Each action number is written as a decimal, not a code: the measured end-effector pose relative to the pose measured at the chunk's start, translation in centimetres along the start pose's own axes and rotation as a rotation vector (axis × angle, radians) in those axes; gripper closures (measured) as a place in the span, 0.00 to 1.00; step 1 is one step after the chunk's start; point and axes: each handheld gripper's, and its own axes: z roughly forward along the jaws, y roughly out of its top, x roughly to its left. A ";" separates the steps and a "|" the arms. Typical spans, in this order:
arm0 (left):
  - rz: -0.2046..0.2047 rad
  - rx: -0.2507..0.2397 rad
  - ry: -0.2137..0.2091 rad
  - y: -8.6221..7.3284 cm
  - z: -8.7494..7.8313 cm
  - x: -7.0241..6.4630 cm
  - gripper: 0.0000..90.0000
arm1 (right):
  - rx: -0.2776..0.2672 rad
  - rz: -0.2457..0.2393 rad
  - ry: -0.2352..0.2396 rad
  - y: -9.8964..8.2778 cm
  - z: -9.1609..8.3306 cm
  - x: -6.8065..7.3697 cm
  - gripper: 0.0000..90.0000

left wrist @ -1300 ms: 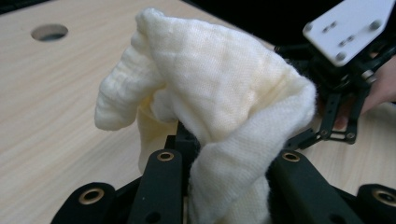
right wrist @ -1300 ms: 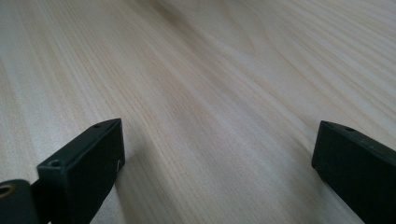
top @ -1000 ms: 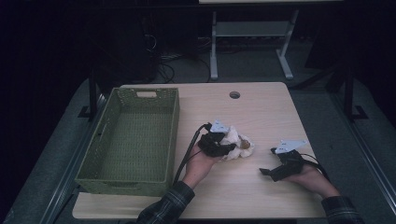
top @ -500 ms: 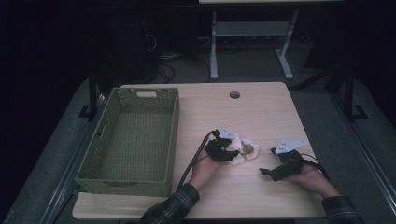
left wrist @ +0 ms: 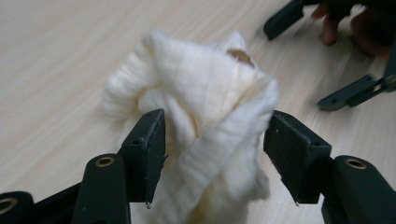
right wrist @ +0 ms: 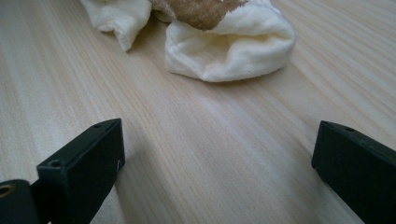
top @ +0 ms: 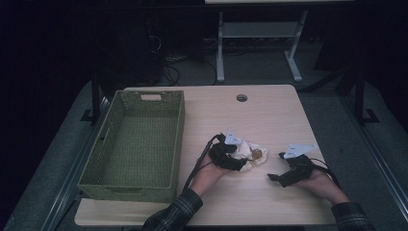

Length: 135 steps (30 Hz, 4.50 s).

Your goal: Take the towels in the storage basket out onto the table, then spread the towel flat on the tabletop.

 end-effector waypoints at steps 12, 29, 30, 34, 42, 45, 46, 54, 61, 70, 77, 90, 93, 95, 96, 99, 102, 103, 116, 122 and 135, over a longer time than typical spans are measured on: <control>-0.036 -0.034 0.051 -1.1 -2.6 1.2 0.51 | 0.031 -0.013 -0.014 0.7 -0.7 -0.1 0.17; -0.012 0.022 0.028 -1.7 -0.5 1.1 0.67 | -0.121 -0.032 0.058 4.6 -0.4 -0.1 0.47; -0.012 0.023 0.025 -1.7 -0.5 1.1 0.71 | -0.120 -0.031 0.074 4.8 -0.1 -0.1 0.48; -0.029 0.004 0.011 -1.6 -0.8 1.3 0.89 | -0.102 -0.039 0.107 5.4 0.9 0.0 0.52; -0.060 -0.075 0.024 -0.9 -2.7 1.6 0.95 | -0.063 -0.018 0.140 6.0 1.8 -0.6 0.87; -0.077 -0.098 0.036 -0.5 -3.4 1.6 0.95 | -0.081 -0.013 0.127 6.0 1.0 -0.8 0.93; -0.074 -0.101 0.043 -0.4 -3.6 1.7 0.95 | -0.092 -0.008 0.118 6.1 0.6 -0.9 0.94; -0.123 -0.140 0.108 0.3 -4.8 2.7 0.95 | -0.153 0.037 0.064 5.8 -2.4 -2.7 0.94; -0.160 -0.113 0.177 0.2 -3.9 3.7 0.95 | -0.145 0.088 0.027 4.7 -3.2 -4.4 0.94; -0.187 -0.034 0.253 -1.1 -1.4 5.0 0.77 | -0.077 0.108 -0.024 4.5 -0.8 -4.9 0.81; -0.132 -0.086 0.188 -0.4 -2.2 2.9 0.66 | -0.137 0.112 -0.016 4.5 -2.6 -4.9 0.68; -0.021 -0.019 0.013 -0.3 1.5 -2.1 0.65 | -0.086 0.029 0.108 4.6 -1.5 -1.7 0.75; -0.005 -0.010 0.005 -0.3 2.5 -2.6 0.64 | -0.075 0.016 0.105 4.8 -0.9 -1.6 0.74; 0.006 0.002 -0.001 -0.3 3.2 -2.9 0.63 | -0.071 0.012 0.102 4.8 -0.6 -1.5 0.74; 0.011 0.006 -0.004 -0.3 3.6 -3.1 0.62 | -0.066 0.011 0.101 4.9 -0.4 -1.5 0.74; 0.037 0.026 0.008 -0.3 4.6 -3.5 0.58 | -0.058 0.001 0.092 5.0 0.0 -1.5 0.72; 0.055 0.056 0.028 -0.4 5.6 -3.5 0.56 | -0.037 -0.013 0.087 4.9 0.5 -1.6 0.72; 0.055 0.066 0.030 -0.5 5.8 -3.4 0.56 | -0.029 -0.011 0.086 4.9 0.7 -1.6 0.72; 0.012 0.069 -0.001 -0.5 4.8 -2.0 0.96 | 0.017 -0.011 0.073 4.6 1.2 -1.9 0.97; -0.010 -0.008 -0.007 0.1 1.7 -1.6 0.96 | -0.040 0.000 0.064 4.6 -0.6 -2.1 0.97; -0.111 -0.102 0.083 0.0 -3.1 1.7 0.97 | -0.123 0.031 0.037 4.1 -3.8 -3.3 0.97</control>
